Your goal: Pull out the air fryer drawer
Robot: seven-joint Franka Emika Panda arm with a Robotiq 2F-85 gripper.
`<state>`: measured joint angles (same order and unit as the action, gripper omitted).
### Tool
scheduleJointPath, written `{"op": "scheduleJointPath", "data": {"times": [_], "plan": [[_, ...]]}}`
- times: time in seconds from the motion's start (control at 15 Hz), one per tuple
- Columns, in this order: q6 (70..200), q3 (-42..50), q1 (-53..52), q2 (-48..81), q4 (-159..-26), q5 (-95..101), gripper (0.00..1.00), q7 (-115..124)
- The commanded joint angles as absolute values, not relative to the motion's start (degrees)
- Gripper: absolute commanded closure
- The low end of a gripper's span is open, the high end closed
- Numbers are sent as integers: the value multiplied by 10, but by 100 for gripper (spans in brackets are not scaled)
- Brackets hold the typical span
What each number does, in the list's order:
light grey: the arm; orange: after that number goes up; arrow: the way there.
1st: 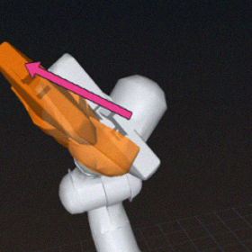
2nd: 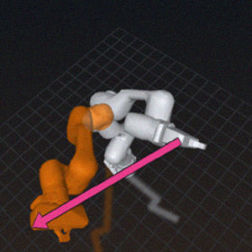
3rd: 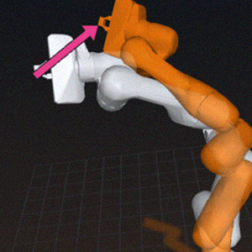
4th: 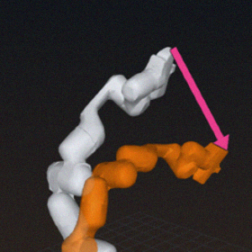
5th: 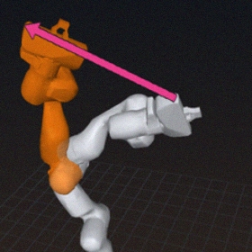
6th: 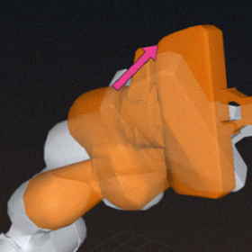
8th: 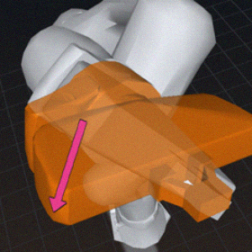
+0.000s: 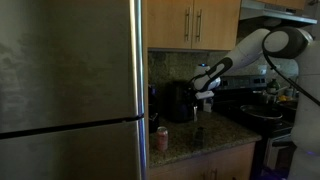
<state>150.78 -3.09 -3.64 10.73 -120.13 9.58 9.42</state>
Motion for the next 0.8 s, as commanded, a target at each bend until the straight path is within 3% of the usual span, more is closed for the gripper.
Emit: {"op": "scheduleJointPath", "data": {"times": [0.0, 0.4, 0.73], "plan": [[1504, -15, -50, 106, -1199, 118, 81, 118], [1416, -1, -67, 100, -1181, 207, 81, 146], [1377, -20, -61, 102, -1172, 145, 81, 115]]}}
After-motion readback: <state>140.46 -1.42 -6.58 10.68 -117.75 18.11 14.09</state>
